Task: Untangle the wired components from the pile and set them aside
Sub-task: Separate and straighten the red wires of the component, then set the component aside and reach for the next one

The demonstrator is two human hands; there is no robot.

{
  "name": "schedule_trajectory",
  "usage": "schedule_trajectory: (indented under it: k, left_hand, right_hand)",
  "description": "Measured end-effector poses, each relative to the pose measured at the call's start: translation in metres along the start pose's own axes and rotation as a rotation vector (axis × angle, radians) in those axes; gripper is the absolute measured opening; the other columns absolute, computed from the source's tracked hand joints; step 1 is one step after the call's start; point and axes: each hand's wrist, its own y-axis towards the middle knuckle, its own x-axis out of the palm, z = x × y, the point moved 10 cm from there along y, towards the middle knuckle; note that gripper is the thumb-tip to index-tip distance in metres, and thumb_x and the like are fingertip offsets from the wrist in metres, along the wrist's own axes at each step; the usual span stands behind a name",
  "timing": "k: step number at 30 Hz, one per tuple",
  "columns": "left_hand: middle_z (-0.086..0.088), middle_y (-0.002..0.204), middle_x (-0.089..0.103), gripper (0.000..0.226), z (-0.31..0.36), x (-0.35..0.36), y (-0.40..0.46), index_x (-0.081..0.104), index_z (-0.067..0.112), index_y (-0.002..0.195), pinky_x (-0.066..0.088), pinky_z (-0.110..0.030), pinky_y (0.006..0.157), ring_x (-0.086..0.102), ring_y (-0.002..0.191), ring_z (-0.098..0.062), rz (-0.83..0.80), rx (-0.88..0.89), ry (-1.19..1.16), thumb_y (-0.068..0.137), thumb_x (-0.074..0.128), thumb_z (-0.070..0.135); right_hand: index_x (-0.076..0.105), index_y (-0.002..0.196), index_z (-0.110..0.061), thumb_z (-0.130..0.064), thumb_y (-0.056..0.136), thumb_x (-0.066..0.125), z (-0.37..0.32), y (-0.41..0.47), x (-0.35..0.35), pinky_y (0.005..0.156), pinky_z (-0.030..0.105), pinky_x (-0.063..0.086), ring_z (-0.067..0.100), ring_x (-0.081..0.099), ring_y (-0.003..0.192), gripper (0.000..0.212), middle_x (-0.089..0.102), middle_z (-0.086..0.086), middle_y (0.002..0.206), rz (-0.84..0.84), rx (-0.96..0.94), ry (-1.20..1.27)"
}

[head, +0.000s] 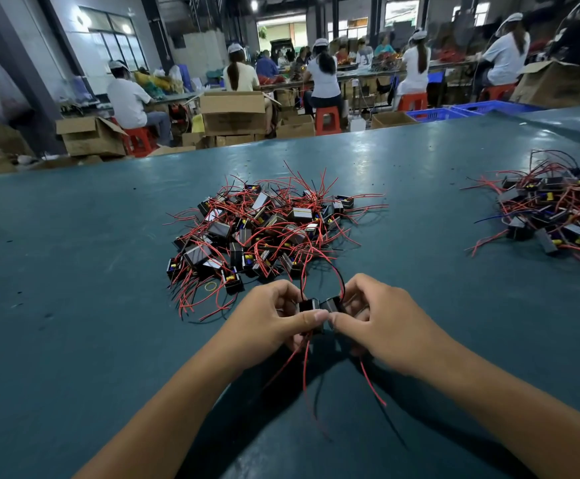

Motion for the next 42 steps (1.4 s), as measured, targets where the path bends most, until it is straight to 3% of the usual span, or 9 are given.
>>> schedule_trajectory:
  k: [5,11,15,18,23,31,35,38,42]
  left_hand:
    - [-0.007,0.066,0.059,0.057,-0.001,-0.001,0.001,0.054,0.001,0.090,0.050,-0.029,0.046,0.057,0.049,-0.017,0.055,0.023,0.016,0.070,0.080,0.048]
    - [-0.004,0.062,0.057,0.059,-0.005,0.005,0.004,0.051,0.002,0.093,0.044,-0.026,0.042,0.052,0.047,-0.016,0.067,0.026,-0.073,0.068,0.082,0.045]
    - [0.000,0.069,0.065,0.052,-0.002,0.022,0.004,0.051,0.011,0.107,0.043,-0.025,0.046,0.052,0.050,-0.015,-0.015,0.069,-0.053,0.075,0.077,0.043]
    - [-0.004,0.067,0.061,0.045,-0.002,0.025,0.006,0.050,0.015,0.117,0.046,-0.027,0.051,0.055,0.057,-0.020,-0.043,0.078,-0.044,0.086,0.071,0.040]
    - [-0.022,0.083,0.066,0.033,-0.006,0.020,0.010,0.054,0.017,0.118,0.048,-0.030,0.051,0.057,0.060,-0.026,-0.030,0.070,-0.030,0.093,0.066,0.034]
    - [-0.001,0.070,0.065,0.014,-0.010,0.025,0.009,0.060,0.004,0.104,0.047,-0.025,0.047,0.055,0.057,-0.016,-0.076,0.051,-0.026,0.098,0.061,0.017]
    - [0.001,0.071,0.065,0.011,-0.004,0.025,0.009,0.063,0.010,0.100,0.046,-0.025,0.047,0.056,0.057,-0.014,-0.059,0.080,0.049,0.099,0.062,0.021]
    - [0.002,0.071,0.066,0.007,0.002,0.021,0.008,0.064,0.018,0.095,0.046,-0.024,0.049,0.057,0.055,-0.011,0.005,0.146,0.156,0.098,0.062,0.024]
    - [0.011,0.071,0.065,0.009,0.014,0.016,0.008,0.067,0.024,0.090,0.044,-0.015,0.060,0.055,0.061,-0.001,0.055,0.264,0.343,0.097,0.064,0.029]
  right_hand:
    - [0.053,0.101,-0.038,-0.038,0.086,0.065,-0.003,-0.001,0.013,0.072,0.036,0.058,0.012,0.068,0.069,0.019,0.070,-0.004,0.085,-0.106,-0.026,0.087]
    - [0.052,0.112,-0.038,-0.070,0.064,0.067,-0.016,-0.006,0.014,0.074,0.022,0.054,0.000,0.064,0.081,0.059,0.067,-0.016,0.096,-0.130,-0.126,0.044]
    - [0.049,0.106,-0.027,-0.047,0.077,0.065,-0.025,-0.007,0.008,0.076,0.035,0.051,0.013,0.058,0.085,0.038,0.059,-0.008,0.096,-0.007,-0.212,-0.171]
    - [0.046,0.098,-0.027,-0.050,0.080,0.057,-0.023,-0.002,0.001,0.066,0.031,0.042,0.015,0.054,0.079,0.031,0.055,-0.009,0.088,0.042,-0.217,-0.342]
    - [0.047,0.093,-0.023,-0.051,0.083,0.059,-0.004,0.013,-0.020,0.062,0.033,0.037,0.017,0.054,0.075,0.032,0.056,-0.006,0.084,0.087,-0.111,-0.411]
    - [0.044,0.096,-0.014,-0.054,0.084,0.059,0.050,0.044,-0.111,0.066,0.037,0.041,0.033,0.055,0.079,0.044,0.059,0.009,0.088,0.193,0.167,-0.712]
    - [0.041,0.127,0.000,-0.053,0.086,0.064,0.081,0.065,-0.206,0.082,0.042,0.048,0.040,0.061,0.106,0.070,0.060,0.024,0.117,0.351,0.327,-0.691]
    - [0.007,0.152,0.007,-0.053,0.091,0.061,0.098,0.071,-0.256,0.104,0.052,0.041,0.047,0.045,0.131,0.102,0.040,0.033,0.145,0.391,0.488,-0.660]
    - [0.041,0.140,-0.001,-0.048,0.091,0.063,0.032,0.088,-0.217,0.100,0.049,0.044,0.040,0.052,0.123,0.071,0.052,0.025,0.137,0.445,0.155,-0.609]
